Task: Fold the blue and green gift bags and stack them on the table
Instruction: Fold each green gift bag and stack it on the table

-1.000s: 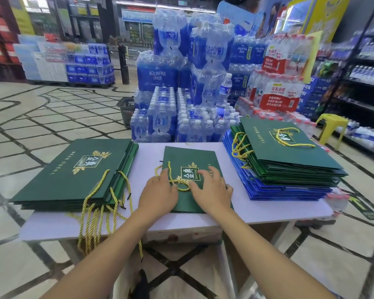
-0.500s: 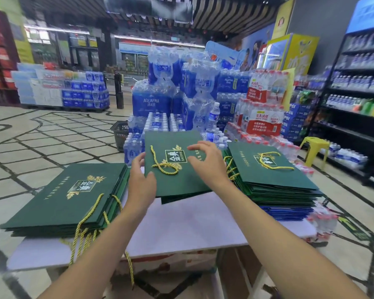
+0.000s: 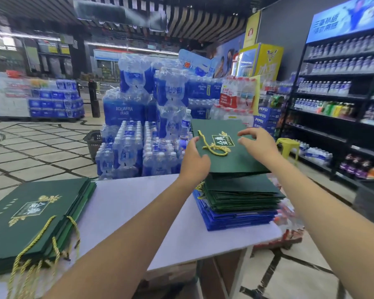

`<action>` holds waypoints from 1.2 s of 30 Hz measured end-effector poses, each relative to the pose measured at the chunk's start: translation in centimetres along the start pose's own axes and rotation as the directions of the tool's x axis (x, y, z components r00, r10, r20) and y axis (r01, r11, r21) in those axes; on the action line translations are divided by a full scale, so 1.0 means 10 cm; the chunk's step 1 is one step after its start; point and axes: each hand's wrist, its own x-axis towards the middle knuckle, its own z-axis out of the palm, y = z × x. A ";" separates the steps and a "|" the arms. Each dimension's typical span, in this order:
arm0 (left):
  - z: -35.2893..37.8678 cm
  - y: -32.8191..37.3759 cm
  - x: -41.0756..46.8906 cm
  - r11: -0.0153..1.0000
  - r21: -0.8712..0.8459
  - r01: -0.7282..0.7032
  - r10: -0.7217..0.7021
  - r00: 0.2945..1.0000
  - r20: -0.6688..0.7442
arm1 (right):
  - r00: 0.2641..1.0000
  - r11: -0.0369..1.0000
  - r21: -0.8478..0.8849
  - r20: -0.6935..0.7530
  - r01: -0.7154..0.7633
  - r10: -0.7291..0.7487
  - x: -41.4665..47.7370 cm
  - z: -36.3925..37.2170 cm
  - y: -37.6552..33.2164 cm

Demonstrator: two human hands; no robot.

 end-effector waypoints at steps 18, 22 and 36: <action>-1.41 -0.55 -0.02 0.477 0.874 -0.097 0.115 0.992 0.048 | 0.926 0.936 -0.135 0.246 0.324 -0.285 -0.39 0.89 -0.58; -2.31 -0.84 -0.23 0.279 0.952 0.126 -0.078 0.991 -0.108 | 0.855 0.922 0.035 0.362 0.385 -0.371 -0.79 1.55 -0.81; -2.98 -1.40 -0.88 0.148 0.947 0.284 -0.456 0.869 -0.189 | 0.846 0.886 -0.241 0.471 0.396 -0.250 -1.55 2.70 -0.03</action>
